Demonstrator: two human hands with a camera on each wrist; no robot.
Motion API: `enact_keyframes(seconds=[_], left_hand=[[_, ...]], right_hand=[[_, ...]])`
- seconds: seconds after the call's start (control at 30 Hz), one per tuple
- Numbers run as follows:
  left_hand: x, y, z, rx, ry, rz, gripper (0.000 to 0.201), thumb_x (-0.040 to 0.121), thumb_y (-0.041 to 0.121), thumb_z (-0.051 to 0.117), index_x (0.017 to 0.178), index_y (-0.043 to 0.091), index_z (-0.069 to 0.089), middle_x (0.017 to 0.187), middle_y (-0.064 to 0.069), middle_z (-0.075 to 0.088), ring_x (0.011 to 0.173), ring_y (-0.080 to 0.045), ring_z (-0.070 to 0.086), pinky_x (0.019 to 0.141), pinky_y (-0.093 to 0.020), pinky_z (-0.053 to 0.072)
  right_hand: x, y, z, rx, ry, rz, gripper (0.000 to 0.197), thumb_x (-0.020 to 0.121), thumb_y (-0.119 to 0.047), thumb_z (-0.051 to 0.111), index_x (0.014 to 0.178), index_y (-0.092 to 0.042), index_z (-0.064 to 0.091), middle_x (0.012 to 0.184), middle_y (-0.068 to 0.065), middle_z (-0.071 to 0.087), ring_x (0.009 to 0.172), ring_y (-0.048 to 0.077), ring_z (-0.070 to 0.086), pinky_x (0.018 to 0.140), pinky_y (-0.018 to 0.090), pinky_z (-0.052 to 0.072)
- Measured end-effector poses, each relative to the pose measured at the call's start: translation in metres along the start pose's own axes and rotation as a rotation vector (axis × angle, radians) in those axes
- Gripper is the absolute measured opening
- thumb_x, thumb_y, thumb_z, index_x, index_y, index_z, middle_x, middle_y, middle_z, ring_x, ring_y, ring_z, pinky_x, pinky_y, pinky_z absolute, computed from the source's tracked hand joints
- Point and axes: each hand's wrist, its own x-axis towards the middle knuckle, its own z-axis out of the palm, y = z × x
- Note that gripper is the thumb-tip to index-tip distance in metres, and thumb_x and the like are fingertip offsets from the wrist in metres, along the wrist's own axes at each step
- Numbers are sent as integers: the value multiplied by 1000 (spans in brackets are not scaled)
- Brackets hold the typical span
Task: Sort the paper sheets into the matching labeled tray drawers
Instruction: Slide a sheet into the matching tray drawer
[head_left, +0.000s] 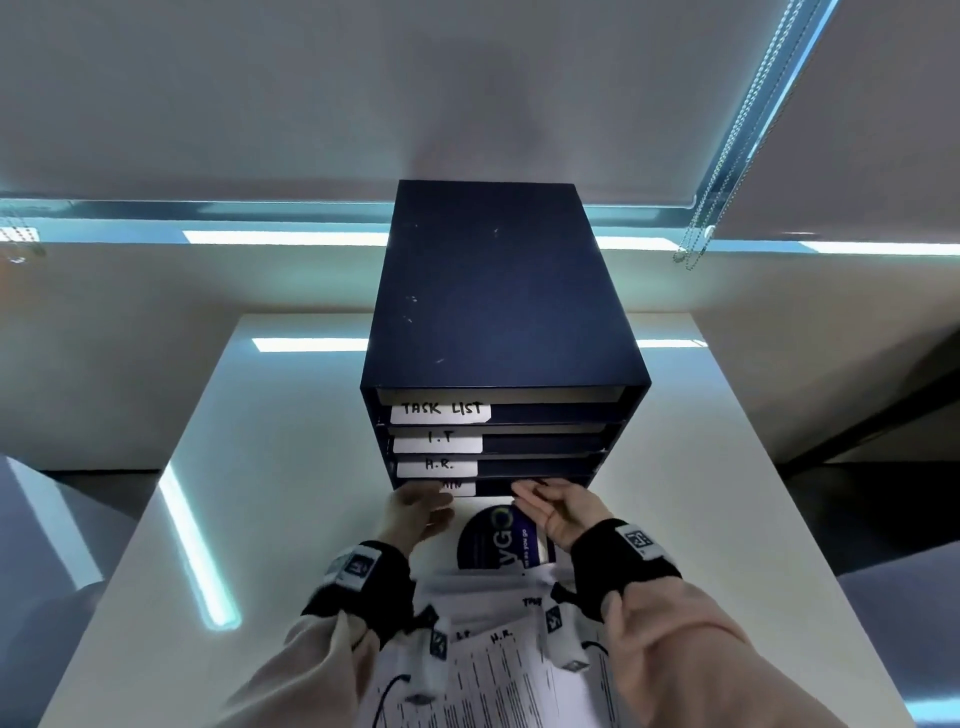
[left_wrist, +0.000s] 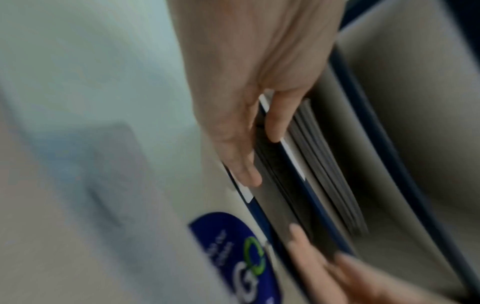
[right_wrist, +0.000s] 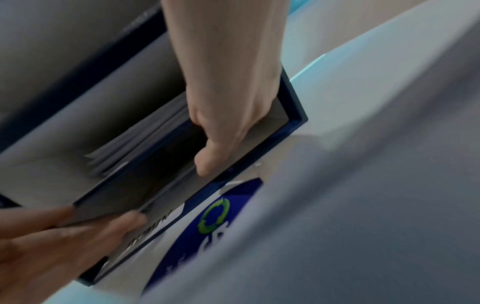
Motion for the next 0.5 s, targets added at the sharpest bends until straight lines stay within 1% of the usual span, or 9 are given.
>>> enact_keyframes(seconds=[0.07, 0.1, 0.17, 0.2, 0.23, 0.3, 0.33, 0.4, 0.5], left_hand=[[-25, -4, -4, 277, 63, 250, 9, 93, 5, 54, 87, 4, 60, 68, -6, 62, 63, -25, 56, 49, -21, 49], [-42, -9, -8, 395, 52, 346, 13, 93, 10, 55, 80, 9, 59, 64, -2, 60, 62, -23, 56, 51, -25, 49], [-77, -27, -19, 689, -40, 405, 14, 90, 27, 58, 78, 23, 54, 67, 6, 60, 63, -16, 57, 60, -32, 51], [-92, -37, -27, 891, -80, 406, 12, 87, 38, 58, 83, 28, 52, 76, 10, 60, 69, -12, 57, 64, -31, 49], [-105, -47, -35, 1105, -117, 408, 21, 83, 48, 58, 92, 31, 49, 89, 13, 57, 79, -10, 57, 68, -27, 47], [-121, -68, -50, 1451, -211, 396, 50, 74, 62, 59, 111, 33, 42, 111, 14, 47, 102, -12, 51, 84, -26, 41], [-123, -75, -56, 1525, -252, 378, 57, 72, 63, 61, 115, 32, 40, 116, 13, 45, 109, -13, 48, 91, -28, 38], [-129, -78, -61, 1489, -259, 363, 47, 77, 52, 63, 113, 31, 43, 114, 12, 49, 109, -15, 50, 92, -30, 39], [-134, -64, -54, 1334, -354, 471, 10, 83, 25, 57, 92, 21, 59, 89, 10, 56, 85, -11, 56, 80, -27, 49]], right_hand=[[-13, -4, -14, 9, -22, 3, 21, 98, 6, 33, 98, 2, 54, 74, 22, 72, 64, 29, 73, 67, 39, 60], [-23, -5, -21, 12, -44, 6, 21, 98, 2, 36, 104, 2, 56, 81, 22, 73, 67, 29, 73, 64, 38, 60], [-48, -2, -37, -6, -98, 6, 19, 96, -4, 45, 108, 0, 59, 94, 21, 71, 74, 29, 73, 67, 39, 61], [-61, 2, -46, -49, -116, 5, 18, 95, -6, 49, 108, -2, 61, 97, 21, 70, 75, 30, 73, 69, 42, 61], [-73, 9, -56, -108, -132, 11, 18, 94, -9, 51, 107, -2, 62, 97, 20, 70, 76, 32, 72, 71, 43, 61], [-93, 30, -78, -254, -132, 43, 19, 94, -11, 51, 106, -2, 63, 92, 17, 70, 76, 32, 69, 74, 43, 59], [-100, 43, -87, -339, -111, 51, 19, 95, -11, 51, 107, -2, 63, 88, 15, 70, 76, 30, 68, 74, 41, 58], [-114, 66, -99, -507, -73, 40, 21, 90, -10, 60, 110, -5, 61, 82, 9, 69, 72, 23, 66, 67, 34, 56], [-135, 83, -102, -646, -51, -19, 52, 63, -18, 76, 113, -13, 61, 82, 4, 63, 70, 18, 59, 60, 27, 51]])
